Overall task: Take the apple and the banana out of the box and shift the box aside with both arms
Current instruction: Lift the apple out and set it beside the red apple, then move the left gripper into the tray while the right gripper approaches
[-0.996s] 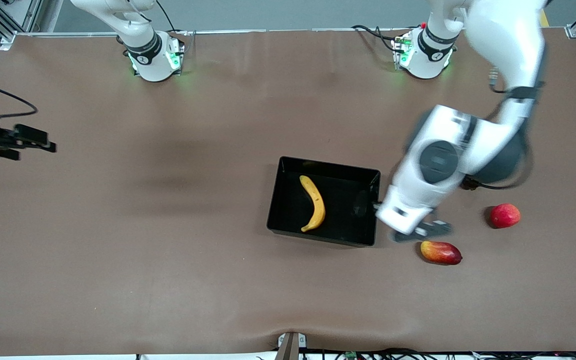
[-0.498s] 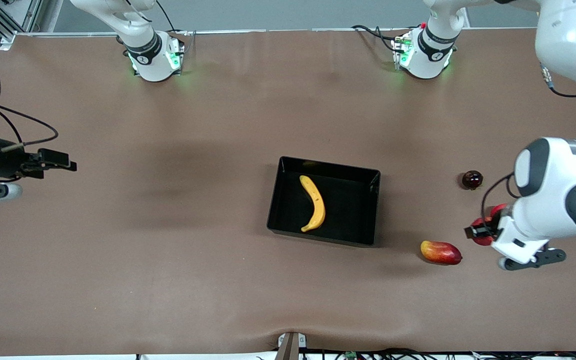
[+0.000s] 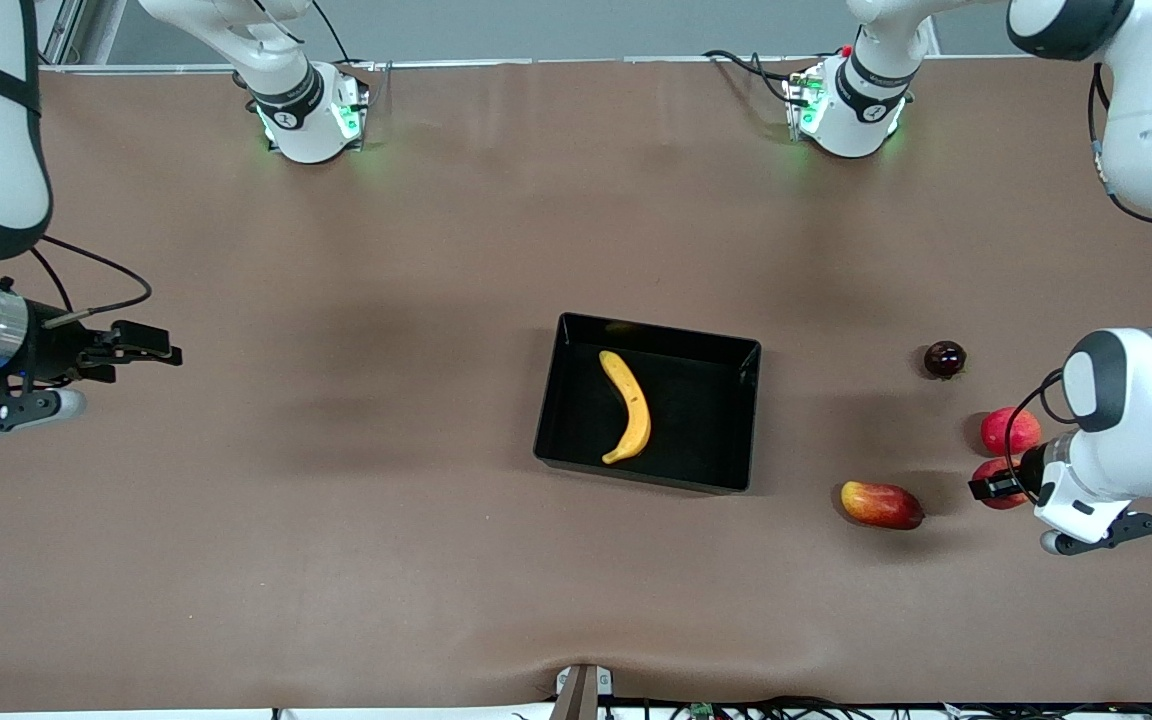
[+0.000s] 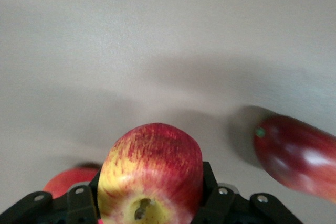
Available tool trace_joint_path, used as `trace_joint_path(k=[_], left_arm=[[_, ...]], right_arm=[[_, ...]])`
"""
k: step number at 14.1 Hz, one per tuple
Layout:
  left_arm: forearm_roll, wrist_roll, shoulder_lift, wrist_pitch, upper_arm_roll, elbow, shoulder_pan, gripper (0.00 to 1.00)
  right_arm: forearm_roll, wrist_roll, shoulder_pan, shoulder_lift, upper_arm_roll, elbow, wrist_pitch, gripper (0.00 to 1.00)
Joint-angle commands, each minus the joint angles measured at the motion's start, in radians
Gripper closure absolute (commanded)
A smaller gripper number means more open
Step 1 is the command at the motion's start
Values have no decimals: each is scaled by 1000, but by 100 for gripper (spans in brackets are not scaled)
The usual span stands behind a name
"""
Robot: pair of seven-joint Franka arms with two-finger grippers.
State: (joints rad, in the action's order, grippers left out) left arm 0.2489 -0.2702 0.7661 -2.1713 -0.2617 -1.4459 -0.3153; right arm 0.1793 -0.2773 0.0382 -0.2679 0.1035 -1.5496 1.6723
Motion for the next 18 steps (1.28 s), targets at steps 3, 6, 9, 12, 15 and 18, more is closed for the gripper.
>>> trace_joint_path(k=[3,6,9,12,15,18], left_arm=[[30,11,12,-93,-11,-94,-16,100],[36,49,13,-91,-11,-84,-8,0],[43,72,-28,-59,-14,-79,-13,0],[41,72,-121,65,-36,-45,7,0],[43,71,-214,160,-50,-31,61,0],[29,49,-299,260,-85,-37,70,0]], right_arm=[[-103,-164,-3,-82,4,65,60,0],[-84,-163,-3,-86,2,57,69,0],[-28,-145,2,-89,2,52,61,0],[-17,24,46,-88,2,31,41,0],[-15,183,80,-86,2,31,-34,0],[0,291,112,-86,2,40,-82,0]])
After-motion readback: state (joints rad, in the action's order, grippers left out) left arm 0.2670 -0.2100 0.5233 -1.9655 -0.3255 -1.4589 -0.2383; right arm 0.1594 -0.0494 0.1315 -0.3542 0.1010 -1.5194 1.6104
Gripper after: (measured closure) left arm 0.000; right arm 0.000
